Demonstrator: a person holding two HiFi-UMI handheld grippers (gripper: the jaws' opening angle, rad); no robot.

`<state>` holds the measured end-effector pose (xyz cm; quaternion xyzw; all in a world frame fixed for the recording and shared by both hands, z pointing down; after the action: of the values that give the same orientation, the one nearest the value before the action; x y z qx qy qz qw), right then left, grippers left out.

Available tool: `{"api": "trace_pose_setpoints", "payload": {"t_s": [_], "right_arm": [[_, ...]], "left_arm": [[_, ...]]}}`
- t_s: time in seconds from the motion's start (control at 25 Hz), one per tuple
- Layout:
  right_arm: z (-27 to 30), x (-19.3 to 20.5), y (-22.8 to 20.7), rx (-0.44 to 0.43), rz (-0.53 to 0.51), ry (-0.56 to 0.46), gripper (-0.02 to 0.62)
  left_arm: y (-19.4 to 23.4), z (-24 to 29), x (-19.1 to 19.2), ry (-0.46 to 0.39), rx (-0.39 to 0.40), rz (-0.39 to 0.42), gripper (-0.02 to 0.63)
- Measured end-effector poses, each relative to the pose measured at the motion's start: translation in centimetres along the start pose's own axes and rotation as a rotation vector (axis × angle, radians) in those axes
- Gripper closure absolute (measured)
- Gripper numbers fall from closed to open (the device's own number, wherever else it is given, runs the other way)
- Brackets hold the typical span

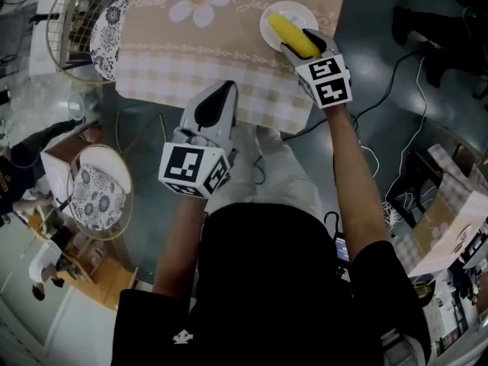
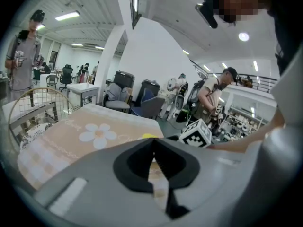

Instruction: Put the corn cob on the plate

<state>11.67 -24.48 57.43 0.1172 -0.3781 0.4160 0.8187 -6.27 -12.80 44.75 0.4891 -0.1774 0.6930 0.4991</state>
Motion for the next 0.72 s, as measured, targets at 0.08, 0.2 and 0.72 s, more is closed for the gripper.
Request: {"api": "trace_pose_setpoints", "payload": {"t_s": [0.08, 0.2, 0.72], "right_arm": [[0.7, -0.5, -0.5, 0.013, 0.013, 0.002, 0.339], [1.7, -1.0, -1.1, 0.028, 0.025, 0.008, 0.339], [5.6, -0.4, -2.3, 0.066, 0.094, 0.098, 0.339]], "left_arm": [[0.6, 0.2, -0.2, 0.009, 0.012, 0.004, 0.597], [1.3, 0.8, -0.7, 0.019, 0.037, 0.021, 0.597], [5.5, 3.4, -3.1, 0.033, 0.111, 0.029, 0.597]]}}
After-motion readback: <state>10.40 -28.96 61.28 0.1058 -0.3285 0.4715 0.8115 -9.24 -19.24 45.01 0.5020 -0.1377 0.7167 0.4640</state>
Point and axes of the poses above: the fingertips, and each gripper's own axes: z forward along the fingers, y to its left, x out of its underside, the point moved 6 cm from there along -z, backward along the fingers, and after that the axes turned 5 degrees about z, right-handed, at the moved point
